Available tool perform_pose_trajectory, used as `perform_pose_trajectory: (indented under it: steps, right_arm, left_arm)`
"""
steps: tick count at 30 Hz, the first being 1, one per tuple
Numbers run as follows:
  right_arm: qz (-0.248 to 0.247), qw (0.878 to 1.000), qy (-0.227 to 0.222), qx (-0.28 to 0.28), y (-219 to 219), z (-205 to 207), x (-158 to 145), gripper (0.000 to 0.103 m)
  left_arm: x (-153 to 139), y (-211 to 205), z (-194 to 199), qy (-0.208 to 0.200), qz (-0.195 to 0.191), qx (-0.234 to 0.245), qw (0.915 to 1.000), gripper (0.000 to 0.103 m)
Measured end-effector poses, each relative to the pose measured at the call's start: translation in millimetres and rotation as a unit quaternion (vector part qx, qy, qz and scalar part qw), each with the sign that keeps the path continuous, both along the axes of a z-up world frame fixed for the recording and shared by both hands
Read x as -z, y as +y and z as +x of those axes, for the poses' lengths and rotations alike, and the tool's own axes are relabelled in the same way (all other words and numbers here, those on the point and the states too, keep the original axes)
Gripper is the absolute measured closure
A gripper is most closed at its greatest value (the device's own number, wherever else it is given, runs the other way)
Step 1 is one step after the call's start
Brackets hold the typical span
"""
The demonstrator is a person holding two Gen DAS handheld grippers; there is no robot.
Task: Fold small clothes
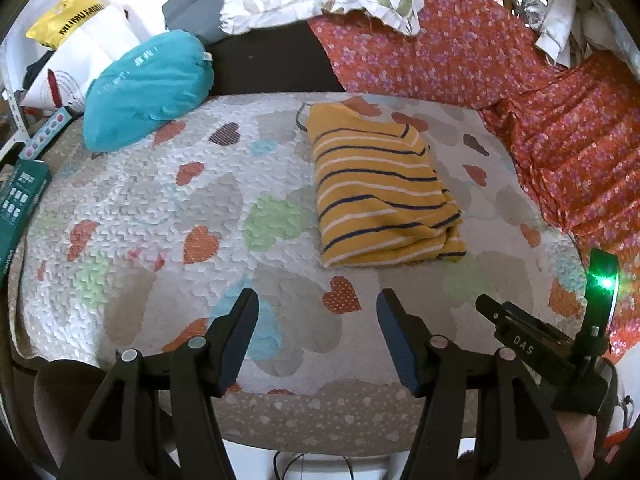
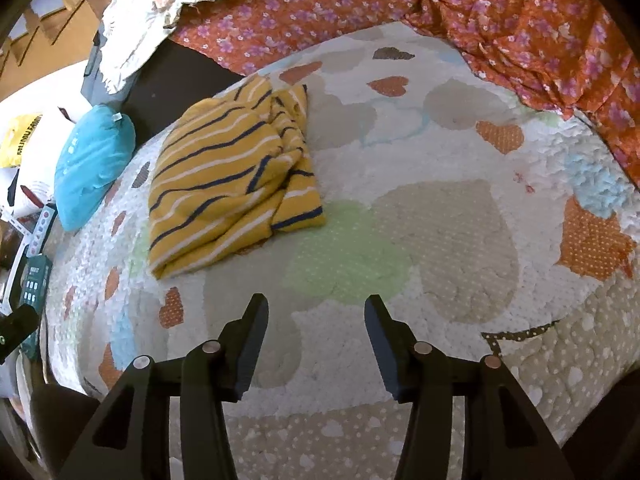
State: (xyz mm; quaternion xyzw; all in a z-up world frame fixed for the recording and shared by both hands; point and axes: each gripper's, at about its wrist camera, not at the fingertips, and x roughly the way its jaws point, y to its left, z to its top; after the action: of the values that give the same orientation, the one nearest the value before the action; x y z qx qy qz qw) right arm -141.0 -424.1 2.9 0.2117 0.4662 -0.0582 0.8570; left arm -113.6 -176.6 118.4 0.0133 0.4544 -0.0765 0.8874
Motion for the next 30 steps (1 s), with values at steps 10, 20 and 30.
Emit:
perform_pose_trajectory:
  steps: [10, 20, 30]
  right_arm:
    - [-0.034, 0.998, -0.035, -0.032, 23.0, -5.0, -24.3, 0.043]
    - [-0.037, 0.998, -0.032, -0.029, 18.6, -7.7, -18.1, 0.042]
    - [-0.036, 0.995, -0.083, -0.034, 25.5, -10.2, -42.6, 0.042]
  left_arm:
    - [-18.7, 7.5, -8.5, -0.041, 0.009, -0.018, 0.9989, 0.036]
    - [-40.0, 0.7, -24.1, -0.122, 0.048, -0.049, 0.9902, 0.024]
    - [-91.8, 9.7, -41.0, -0.209, 0.058, -0.099, 0.9711, 0.000]
